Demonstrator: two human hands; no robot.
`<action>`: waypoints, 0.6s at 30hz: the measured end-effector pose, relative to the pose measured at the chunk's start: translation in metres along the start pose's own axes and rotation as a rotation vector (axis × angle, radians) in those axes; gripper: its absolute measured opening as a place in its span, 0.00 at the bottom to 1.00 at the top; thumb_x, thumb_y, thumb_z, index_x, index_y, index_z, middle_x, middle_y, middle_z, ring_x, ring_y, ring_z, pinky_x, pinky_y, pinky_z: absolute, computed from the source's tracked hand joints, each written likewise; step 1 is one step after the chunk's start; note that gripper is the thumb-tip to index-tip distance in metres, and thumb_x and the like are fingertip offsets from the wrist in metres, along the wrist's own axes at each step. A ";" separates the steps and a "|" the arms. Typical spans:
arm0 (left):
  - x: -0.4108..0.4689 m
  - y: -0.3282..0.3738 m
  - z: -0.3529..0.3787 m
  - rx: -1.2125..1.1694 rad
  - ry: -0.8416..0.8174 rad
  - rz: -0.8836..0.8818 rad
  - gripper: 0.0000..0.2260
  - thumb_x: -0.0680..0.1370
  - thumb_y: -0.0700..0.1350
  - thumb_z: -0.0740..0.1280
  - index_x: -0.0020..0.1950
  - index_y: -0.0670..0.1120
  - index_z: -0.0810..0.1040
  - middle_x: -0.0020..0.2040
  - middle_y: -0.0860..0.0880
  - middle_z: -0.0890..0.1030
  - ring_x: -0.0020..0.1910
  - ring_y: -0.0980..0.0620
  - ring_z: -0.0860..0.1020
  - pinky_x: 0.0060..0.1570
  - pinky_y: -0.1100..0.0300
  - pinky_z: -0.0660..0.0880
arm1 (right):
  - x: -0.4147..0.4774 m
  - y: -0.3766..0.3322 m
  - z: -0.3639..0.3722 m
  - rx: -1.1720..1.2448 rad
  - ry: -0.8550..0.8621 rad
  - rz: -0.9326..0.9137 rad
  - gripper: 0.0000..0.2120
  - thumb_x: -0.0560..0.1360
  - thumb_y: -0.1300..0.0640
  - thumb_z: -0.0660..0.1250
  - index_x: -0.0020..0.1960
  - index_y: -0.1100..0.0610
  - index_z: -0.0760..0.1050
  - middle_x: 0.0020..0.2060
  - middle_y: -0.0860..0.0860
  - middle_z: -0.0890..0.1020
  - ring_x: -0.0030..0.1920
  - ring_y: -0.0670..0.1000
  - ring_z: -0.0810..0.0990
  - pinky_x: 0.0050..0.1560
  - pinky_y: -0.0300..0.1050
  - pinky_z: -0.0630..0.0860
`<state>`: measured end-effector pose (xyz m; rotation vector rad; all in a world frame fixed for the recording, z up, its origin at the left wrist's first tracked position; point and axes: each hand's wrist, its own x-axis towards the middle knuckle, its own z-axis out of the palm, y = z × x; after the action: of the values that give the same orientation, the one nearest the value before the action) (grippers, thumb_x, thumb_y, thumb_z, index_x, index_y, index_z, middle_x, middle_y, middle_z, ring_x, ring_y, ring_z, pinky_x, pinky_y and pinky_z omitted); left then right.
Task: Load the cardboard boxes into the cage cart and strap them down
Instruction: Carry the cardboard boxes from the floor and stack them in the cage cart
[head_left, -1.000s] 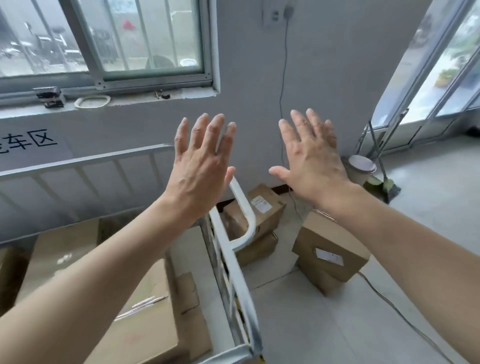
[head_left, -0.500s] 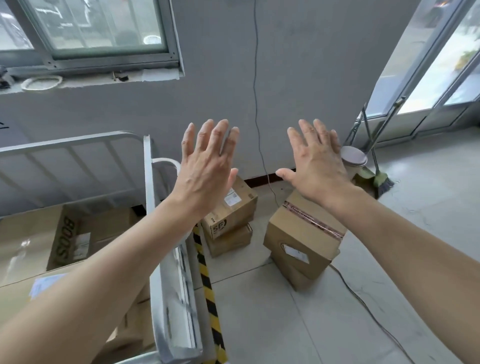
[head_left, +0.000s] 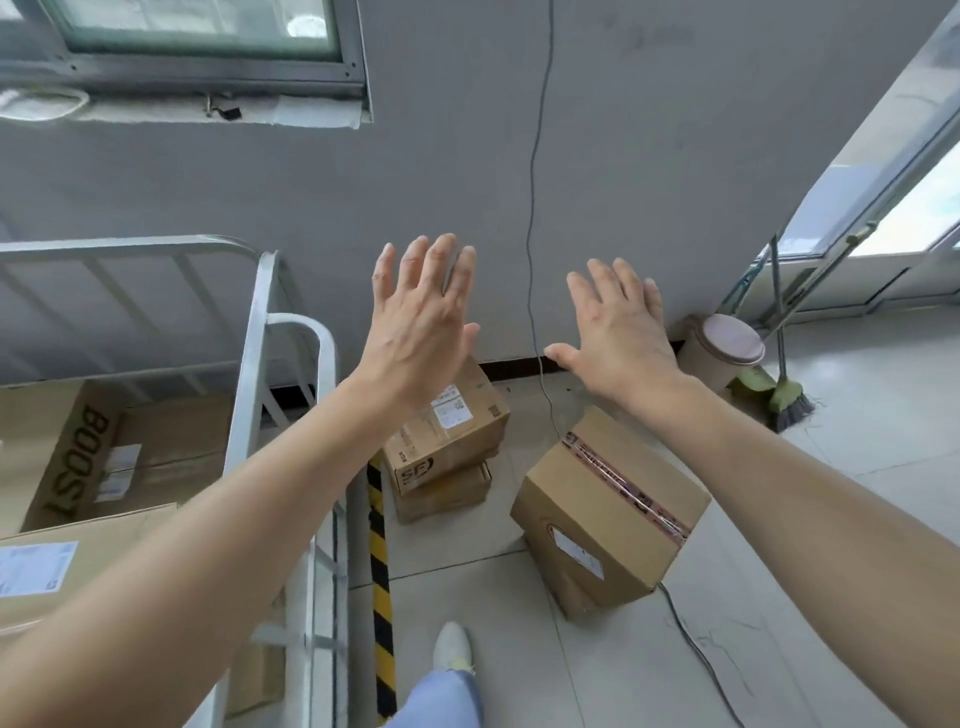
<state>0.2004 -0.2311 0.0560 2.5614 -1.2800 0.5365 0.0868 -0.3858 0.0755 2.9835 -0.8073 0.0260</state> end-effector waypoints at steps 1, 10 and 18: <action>0.008 -0.004 0.007 -0.006 -0.010 -0.027 0.30 0.77 0.48 0.66 0.76 0.41 0.59 0.74 0.42 0.61 0.74 0.41 0.56 0.73 0.45 0.45 | 0.014 0.000 0.004 0.000 -0.013 -0.017 0.37 0.77 0.43 0.62 0.78 0.56 0.49 0.77 0.55 0.49 0.77 0.57 0.43 0.75 0.56 0.43; 0.049 -0.036 0.091 -0.036 -0.240 -0.245 0.29 0.79 0.50 0.63 0.76 0.45 0.55 0.76 0.44 0.57 0.74 0.44 0.55 0.73 0.47 0.47 | 0.120 -0.006 0.069 0.066 -0.141 -0.097 0.35 0.77 0.43 0.63 0.76 0.57 0.53 0.76 0.55 0.55 0.77 0.58 0.48 0.75 0.57 0.47; 0.045 -0.062 0.207 -0.066 -0.453 -0.512 0.25 0.79 0.49 0.62 0.74 0.44 0.59 0.74 0.44 0.61 0.71 0.44 0.62 0.71 0.49 0.55 | 0.203 -0.011 0.174 0.071 -0.309 -0.192 0.31 0.76 0.42 0.65 0.72 0.57 0.61 0.72 0.56 0.64 0.74 0.58 0.58 0.74 0.58 0.55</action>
<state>0.3204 -0.3007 -0.1152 2.8902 -0.6657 -0.1920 0.2679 -0.4872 -0.0927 3.1631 -0.5455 -0.4324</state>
